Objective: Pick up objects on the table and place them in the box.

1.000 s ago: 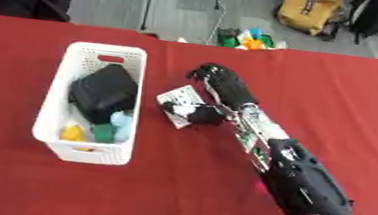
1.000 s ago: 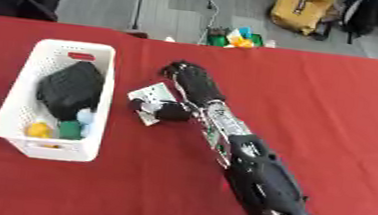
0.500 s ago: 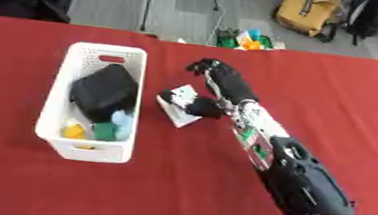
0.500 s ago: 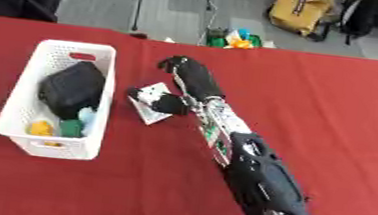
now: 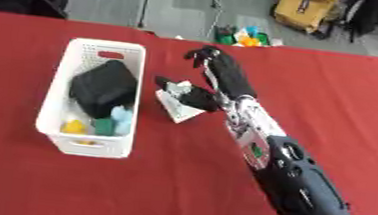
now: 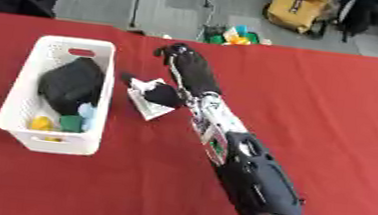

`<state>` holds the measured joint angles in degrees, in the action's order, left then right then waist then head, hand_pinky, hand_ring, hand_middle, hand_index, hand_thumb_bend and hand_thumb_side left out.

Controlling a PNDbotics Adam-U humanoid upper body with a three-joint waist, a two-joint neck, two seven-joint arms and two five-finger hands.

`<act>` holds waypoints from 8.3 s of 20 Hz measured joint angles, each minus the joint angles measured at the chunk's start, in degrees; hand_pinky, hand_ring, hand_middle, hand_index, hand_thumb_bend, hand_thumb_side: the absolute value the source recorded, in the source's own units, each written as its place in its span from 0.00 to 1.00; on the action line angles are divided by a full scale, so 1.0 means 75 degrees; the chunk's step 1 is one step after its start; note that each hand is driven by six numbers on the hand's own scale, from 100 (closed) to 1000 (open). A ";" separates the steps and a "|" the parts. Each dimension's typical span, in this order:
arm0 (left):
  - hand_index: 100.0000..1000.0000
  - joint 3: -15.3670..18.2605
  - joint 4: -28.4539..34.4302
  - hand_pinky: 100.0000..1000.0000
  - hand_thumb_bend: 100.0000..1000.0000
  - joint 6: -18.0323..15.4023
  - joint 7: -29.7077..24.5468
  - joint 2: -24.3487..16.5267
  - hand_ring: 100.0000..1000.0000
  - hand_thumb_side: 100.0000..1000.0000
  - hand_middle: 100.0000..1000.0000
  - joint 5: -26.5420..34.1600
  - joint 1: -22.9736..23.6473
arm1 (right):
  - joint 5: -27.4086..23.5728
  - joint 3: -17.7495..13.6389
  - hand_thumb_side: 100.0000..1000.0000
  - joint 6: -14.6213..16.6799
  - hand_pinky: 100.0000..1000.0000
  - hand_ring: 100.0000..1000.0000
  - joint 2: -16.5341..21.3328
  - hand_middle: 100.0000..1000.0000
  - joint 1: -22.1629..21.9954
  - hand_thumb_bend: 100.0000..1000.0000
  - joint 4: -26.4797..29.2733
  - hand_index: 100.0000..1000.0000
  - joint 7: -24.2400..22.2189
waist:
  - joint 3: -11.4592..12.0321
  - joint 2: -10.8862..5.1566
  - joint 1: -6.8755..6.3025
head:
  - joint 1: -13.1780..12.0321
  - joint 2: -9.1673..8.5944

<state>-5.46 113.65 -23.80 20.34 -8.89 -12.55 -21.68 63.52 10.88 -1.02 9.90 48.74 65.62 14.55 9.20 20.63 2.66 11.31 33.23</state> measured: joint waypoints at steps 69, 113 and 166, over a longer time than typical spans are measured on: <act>0.76 -0.0092 0.0000 0.45 0.03 0.0017 -0.0152 0.0132 0.95 1.00 0.95 0.0099 -0.0103 | 0.1079 -0.0929 0.82 -0.1141 0.79 0.82 -0.0835 0.32 -0.0321 0.54 -0.0331 0.65 -0.0785 | 0.0005 0.0198 -0.0054 | 0.0171 -0.0210; 0.76 -0.0092 0.0000 0.45 0.03 0.0016 -0.0153 0.0187 0.95 1.00 0.96 0.0135 -0.0121 | 0.1330 -0.0897 0.73 -0.0982 0.76 0.74 -0.0977 0.23 -0.0392 0.31 -0.0245 0.56 -0.0326 | -0.0052 0.0181 -0.0032 | 0.0191 -0.0210; 0.77 -0.0095 0.0000 0.44 0.04 0.0016 -0.0154 0.0189 0.95 1.00 0.96 0.0164 -0.0187 | 0.1127 -0.0837 0.44 -0.1060 0.69 0.68 -0.1156 0.22 -0.0477 0.24 0.0108 0.54 -0.0782 | -0.0130 0.0171 -0.0057 | 0.0191 -0.0202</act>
<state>-6.17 113.65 -23.68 19.19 -7.47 -11.32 -23.08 71.97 4.60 -8.97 1.23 45.16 66.43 8.68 8.23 21.92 2.23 12.74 31.71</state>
